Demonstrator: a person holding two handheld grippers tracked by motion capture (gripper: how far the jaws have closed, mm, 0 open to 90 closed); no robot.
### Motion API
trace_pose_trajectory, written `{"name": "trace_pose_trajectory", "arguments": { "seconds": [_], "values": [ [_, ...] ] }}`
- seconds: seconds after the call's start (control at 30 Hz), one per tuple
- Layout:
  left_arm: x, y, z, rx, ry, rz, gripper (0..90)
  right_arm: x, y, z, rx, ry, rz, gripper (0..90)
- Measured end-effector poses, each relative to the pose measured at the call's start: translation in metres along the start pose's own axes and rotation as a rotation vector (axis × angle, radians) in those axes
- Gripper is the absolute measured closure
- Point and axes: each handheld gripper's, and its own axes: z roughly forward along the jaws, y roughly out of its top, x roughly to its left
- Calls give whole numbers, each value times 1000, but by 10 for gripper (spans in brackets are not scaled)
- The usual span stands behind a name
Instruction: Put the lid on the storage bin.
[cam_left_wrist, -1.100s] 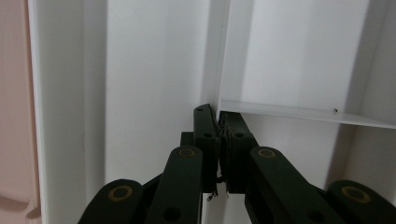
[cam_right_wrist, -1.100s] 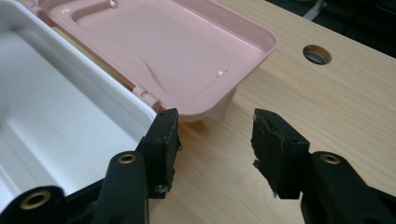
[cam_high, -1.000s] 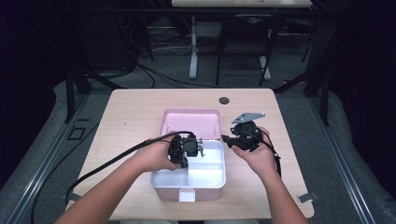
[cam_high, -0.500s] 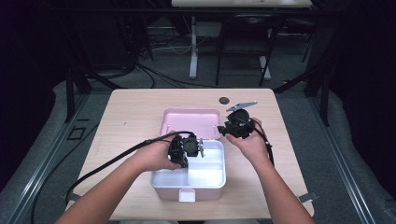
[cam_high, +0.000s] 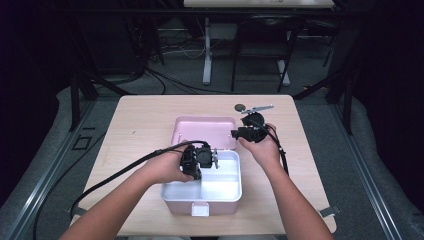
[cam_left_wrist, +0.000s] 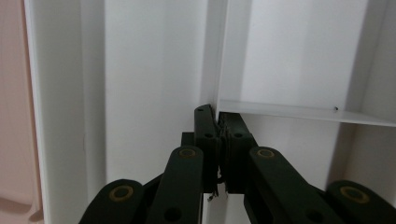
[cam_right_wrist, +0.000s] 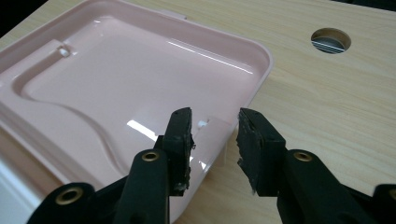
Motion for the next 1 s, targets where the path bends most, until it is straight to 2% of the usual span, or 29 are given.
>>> {"name": "trace_pose_trajectory", "arguments": {
  "seconds": [0.03, 0.07, 0.17, 0.2, 0.23, 0.3, 0.47, 0.53, 0.67, 0.73, 0.77, 0.8, 0.83, 0.9, 0.93, 0.97, 1.0],
  "values": [
    [0, 0, 0, -2, -1, -2, 870, -1, 0, 2, 2, 11, 5, 655],
    [0, 0, 0, -1, -1, 0, 870, 0, 1, 4, 4, -21, 12, 661],
    [0, 0, 0, 0, -1, 0, 870, -3, 2, 8, 14, 15, 30, 667],
    [0, 0, 0, -1, -2, -1, 870, -3, 3, 10, 14, -5, 27, 667],
    [0, 0, 0, -1, -3, 2, 870, -2, 4, 12, 15, -46, 33, 674],
    [0, 0, 0, 0, -2, 3, 871, -3, 5, 13, 14, -36, 33, 675],
    [0, 0, 0, -1, 1, 5, 871, -4, 9, 20, 23, -65, 44, 679],
    [0, 0, 0, -4, 2, 4, 871, -6, 11, 22, 25, -60, 48, 683],
    [0, 0, 0, 0, 0, 7, 872, -5, 13, 29, 34, -99, 55, 689],
    [0, 0, 0, 0, 0, 7, 872, -6, 13, 30, 36, -96, 60, 689],
    [0, 0, 0, 0, 1, 8, 872, -8, 14, 33, 43, -58, 71, 688],
    [0, 0, 0, 0, 1, 8, 873, -8, 14, 33, 43, -58, 71, 688],
    [0, 0, 0, -3, 1, 9, 872, -8, 14, 37, 49, -92, 79, 689],
    [0, 0, 0, -3, 2, 9, 872, -8, 14, 39, 49, -106, 86, 690],
    [0, 0, 0, -2, 2, 9, 873, -10, 13, 40, 52, -102, 91, 690],
    [0, 0, 0, -3, 2, 9, 873, -11, 13, 41, 60, -73, 101, 690],
    [0, 0, 0, -3, 2, 8, 873, -12, 13, 42, 64, -76, 107, 690]
  ]
}}
